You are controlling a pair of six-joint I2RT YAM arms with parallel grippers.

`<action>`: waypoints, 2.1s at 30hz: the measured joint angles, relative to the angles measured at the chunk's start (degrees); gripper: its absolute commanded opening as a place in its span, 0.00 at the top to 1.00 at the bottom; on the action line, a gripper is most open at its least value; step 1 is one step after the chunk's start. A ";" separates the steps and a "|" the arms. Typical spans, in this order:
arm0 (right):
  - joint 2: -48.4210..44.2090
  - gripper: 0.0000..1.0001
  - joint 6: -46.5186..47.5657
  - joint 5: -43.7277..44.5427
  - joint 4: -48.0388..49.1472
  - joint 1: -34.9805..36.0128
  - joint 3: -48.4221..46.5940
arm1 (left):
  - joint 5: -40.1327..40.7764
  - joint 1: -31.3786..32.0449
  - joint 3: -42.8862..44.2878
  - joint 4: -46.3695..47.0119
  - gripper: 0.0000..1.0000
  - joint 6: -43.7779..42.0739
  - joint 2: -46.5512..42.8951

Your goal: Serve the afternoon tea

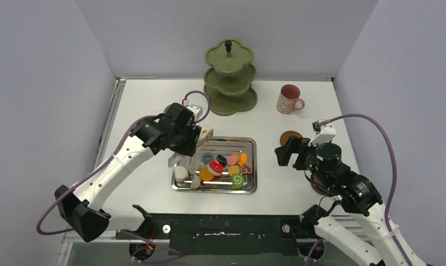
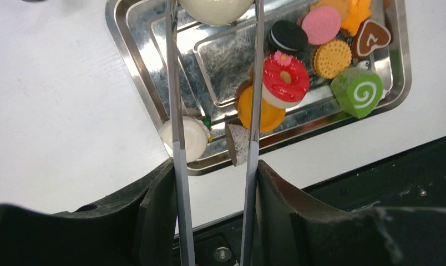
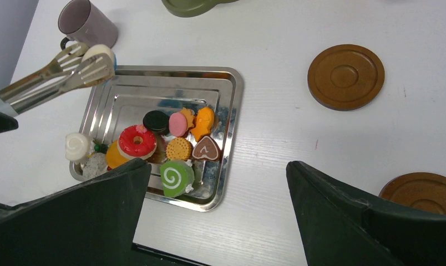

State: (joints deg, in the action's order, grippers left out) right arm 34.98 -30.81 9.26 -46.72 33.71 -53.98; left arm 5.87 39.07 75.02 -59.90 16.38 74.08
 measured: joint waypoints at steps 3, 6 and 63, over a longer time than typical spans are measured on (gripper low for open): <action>0.00 0.00 -0.17 -0.98 -0.61 0.00 0.00 | 1.40 0.00 2.51 0.31 0.59 0.04 0.00; 0.00 0.00 -0.26 -2.12 -1.05 0.00 -0.07 | 2.99 0.00 7.04 0.81 0.60 -0.02 0.28; 0.26 0.00 4.22 -3.10 -1.73 0.00 -5.84 | 15.06 1.22 66.69 17.92 0.51 -14.47 52.37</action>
State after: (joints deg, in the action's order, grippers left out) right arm 35.24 -26.59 6.15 -48.45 33.71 -59.81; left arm 20.93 40.29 141.71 -41.98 1.91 126.45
